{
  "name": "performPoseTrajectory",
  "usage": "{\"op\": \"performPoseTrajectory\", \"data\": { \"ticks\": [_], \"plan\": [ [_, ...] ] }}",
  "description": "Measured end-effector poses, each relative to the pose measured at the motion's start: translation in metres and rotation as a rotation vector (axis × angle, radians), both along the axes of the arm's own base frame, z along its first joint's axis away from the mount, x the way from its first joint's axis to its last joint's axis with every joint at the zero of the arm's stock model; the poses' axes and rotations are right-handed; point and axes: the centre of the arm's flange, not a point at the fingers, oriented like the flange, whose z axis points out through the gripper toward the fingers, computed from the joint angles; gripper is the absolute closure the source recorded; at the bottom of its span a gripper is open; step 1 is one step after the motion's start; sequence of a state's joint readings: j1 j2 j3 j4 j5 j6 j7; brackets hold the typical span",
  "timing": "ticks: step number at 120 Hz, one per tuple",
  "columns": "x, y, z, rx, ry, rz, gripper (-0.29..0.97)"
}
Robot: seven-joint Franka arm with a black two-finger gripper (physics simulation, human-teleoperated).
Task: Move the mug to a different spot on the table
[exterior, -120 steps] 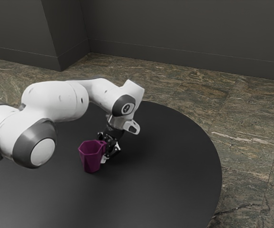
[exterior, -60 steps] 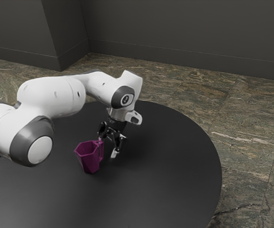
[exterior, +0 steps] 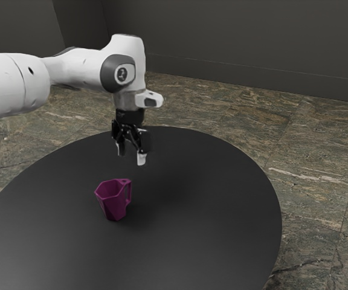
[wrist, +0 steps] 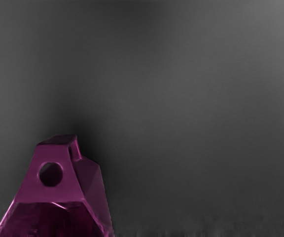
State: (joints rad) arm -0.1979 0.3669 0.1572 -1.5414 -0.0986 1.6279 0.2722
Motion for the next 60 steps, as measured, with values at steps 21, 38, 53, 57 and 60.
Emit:
{"op": "performPoseTrajectory", "data": {
  "ticks": [21,38,53,57,60],
  "plan": [
    [-0.046,0.023,0.09,-0.033,-0.122,-0.083,0.0],
    [-0.061,0.03,0.124,-0.016,-0.178,-0.173,0.0],
    [-0.063,0.034,0.13,-0.016,-0.188,-0.233,0.0],
    [-0.064,0.034,0.131,-0.018,-0.19,-0.247,0.0],
    [-0.064,0.034,0.132,-0.018,-0.191,-0.257,0.0]
  ]
}}
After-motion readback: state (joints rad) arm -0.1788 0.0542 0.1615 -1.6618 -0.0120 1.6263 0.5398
